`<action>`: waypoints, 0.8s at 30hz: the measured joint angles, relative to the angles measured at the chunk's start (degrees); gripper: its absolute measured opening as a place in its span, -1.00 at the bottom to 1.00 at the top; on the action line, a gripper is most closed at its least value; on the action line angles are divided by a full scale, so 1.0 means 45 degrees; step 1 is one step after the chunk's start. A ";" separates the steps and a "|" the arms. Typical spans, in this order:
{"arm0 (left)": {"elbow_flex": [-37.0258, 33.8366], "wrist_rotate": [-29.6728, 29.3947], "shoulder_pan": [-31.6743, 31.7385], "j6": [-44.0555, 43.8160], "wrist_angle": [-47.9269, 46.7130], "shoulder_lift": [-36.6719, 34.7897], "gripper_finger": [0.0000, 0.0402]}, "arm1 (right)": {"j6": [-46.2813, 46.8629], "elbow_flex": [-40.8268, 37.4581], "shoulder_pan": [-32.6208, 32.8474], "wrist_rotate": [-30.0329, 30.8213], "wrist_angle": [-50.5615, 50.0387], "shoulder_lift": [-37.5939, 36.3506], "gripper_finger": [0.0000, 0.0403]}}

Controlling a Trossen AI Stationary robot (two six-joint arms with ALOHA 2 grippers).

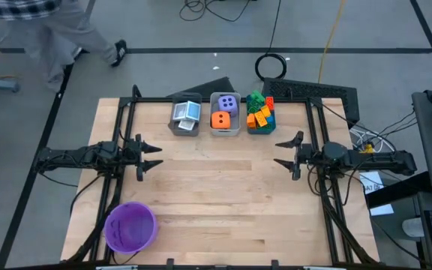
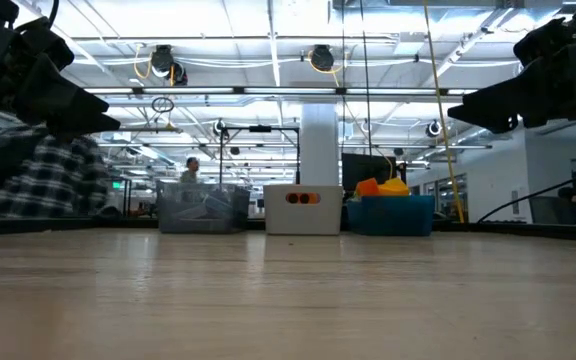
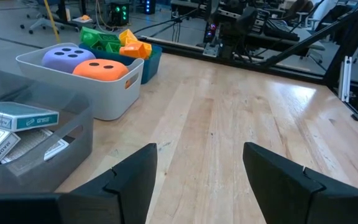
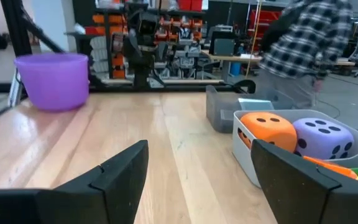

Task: Pick & Place Toys
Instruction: Return to Home Position

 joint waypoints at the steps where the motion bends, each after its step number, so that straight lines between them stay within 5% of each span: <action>1: -0.0001 0.0000 0.0000 0.0000 -0.0001 0.0000 0.23 | 0.0096 0.0000 0.0000 0.0000 0.0078 -0.0005 0.39; 24: 0.0001 0.0000 -0.0002 0.0000 -0.0003 0.0002 0.23 | -0.0016 -0.0005 0.0000 0.0005 0.0085 0.0000 0.38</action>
